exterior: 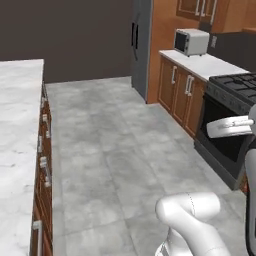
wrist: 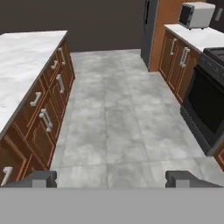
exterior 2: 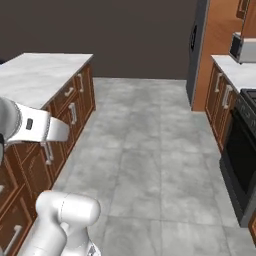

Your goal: Pick up the bowls from the cabinet and place each bowl in front of a stool on the dining counter.

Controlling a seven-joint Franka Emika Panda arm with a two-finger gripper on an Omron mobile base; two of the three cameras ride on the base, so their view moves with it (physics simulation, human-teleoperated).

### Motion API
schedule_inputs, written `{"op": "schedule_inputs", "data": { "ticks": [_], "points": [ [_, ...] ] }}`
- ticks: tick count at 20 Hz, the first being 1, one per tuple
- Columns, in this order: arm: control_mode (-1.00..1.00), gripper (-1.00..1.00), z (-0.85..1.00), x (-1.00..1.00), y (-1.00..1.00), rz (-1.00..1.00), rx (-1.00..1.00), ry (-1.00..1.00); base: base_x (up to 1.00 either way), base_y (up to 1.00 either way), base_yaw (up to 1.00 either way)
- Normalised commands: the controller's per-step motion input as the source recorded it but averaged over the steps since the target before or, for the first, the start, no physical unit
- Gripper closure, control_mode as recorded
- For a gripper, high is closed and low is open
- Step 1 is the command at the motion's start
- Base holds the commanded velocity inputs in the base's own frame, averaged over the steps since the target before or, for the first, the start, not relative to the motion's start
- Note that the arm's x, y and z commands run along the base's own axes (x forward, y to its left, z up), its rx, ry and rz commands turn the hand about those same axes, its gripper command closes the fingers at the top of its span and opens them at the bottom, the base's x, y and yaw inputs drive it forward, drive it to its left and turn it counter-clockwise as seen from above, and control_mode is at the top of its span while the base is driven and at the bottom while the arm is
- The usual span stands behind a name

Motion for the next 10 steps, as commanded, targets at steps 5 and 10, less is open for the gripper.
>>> {"op": "schedule_inputs", "data": {
  "ticks": [5, 10],
  "points": [
    [1.00, -1.00, 0.00, 0.00, 0.00, 0.00, 0.00, 0.00, 1.00, -0.01, 0.00],
    [1.00, -1.00, 0.00, 0.00, 0.00, 0.00, 0.00, 0.00, 1.00, 0.18, -0.09]
  ]
}}
